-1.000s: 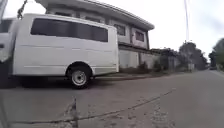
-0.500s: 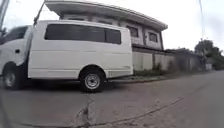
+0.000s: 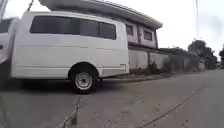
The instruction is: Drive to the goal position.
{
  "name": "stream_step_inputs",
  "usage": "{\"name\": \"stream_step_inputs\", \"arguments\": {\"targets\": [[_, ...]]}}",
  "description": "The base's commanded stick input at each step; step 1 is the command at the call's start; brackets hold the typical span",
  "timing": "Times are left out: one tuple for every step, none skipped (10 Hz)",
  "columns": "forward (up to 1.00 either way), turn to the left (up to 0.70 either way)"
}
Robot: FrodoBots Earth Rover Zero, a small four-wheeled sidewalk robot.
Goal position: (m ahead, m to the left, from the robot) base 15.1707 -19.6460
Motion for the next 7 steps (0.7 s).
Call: {"name": "stream_step_inputs", "arguments": {"targets": [[0.7,-0.35],[0.7,-0.35],[0.7,-0.35],[0.7,-0.35],[0.7,-0.35],[0.7,-0.35],[0.7,-0.35]]}}
